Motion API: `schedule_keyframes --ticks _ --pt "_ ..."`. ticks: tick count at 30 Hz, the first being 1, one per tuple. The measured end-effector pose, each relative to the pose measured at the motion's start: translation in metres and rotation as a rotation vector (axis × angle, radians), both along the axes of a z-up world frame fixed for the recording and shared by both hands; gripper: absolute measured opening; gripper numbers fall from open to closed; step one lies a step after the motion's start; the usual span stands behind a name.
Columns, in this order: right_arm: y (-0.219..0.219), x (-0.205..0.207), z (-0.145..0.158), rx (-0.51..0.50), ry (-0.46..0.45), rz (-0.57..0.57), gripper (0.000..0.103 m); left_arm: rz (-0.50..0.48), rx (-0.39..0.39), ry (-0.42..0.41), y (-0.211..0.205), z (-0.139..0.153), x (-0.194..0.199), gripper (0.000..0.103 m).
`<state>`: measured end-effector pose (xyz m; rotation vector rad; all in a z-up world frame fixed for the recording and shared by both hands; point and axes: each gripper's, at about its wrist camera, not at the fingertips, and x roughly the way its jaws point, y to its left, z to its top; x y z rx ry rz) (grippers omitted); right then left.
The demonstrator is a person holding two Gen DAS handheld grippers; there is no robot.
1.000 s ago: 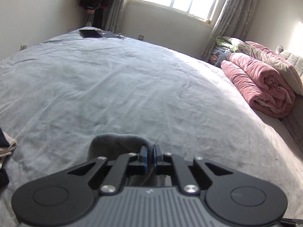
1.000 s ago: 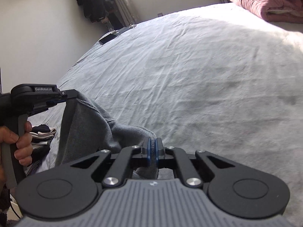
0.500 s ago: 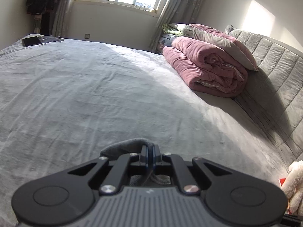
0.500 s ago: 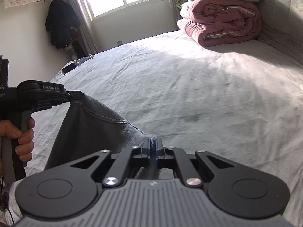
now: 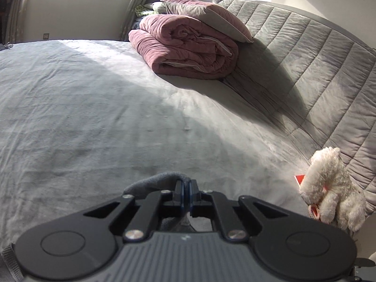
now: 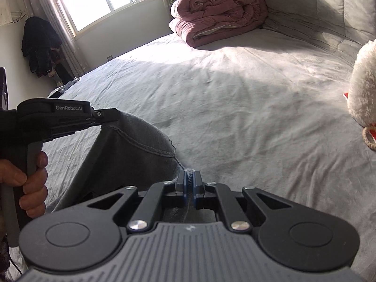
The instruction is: Fold clothes
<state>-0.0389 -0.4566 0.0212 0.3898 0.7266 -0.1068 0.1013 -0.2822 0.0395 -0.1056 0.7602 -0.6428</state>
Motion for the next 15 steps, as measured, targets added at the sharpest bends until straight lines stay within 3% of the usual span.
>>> schedule_keyframes --ticks 9,15 --pt "-0.006 -0.025 -0.036 0.025 0.079 -0.013 0.007 -0.037 0.075 0.059 -0.019 -0.046 -0.038 0.004" --pt "-0.005 -0.027 -0.04 0.021 0.099 -0.012 0.016 -0.077 0.106 0.078 -0.016 -0.054 -0.045 0.005"
